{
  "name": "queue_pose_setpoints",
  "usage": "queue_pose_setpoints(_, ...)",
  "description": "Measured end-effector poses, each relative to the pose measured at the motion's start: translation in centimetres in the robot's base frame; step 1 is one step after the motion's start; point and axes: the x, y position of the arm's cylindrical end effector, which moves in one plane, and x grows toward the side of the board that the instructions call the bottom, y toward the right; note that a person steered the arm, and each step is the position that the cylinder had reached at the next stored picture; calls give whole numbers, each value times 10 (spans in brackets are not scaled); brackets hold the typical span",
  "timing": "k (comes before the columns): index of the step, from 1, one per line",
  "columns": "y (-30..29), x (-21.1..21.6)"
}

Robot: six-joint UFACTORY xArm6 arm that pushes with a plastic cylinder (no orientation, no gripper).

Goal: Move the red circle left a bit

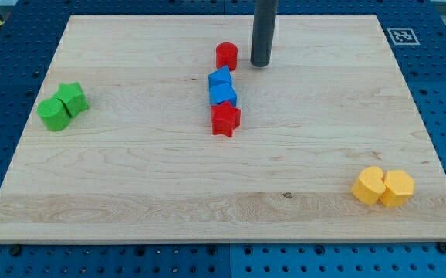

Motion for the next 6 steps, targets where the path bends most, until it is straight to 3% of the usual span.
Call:
queue_pose_setpoints(5, -45, -9)
queue_pose_setpoints(6, -45, -32)
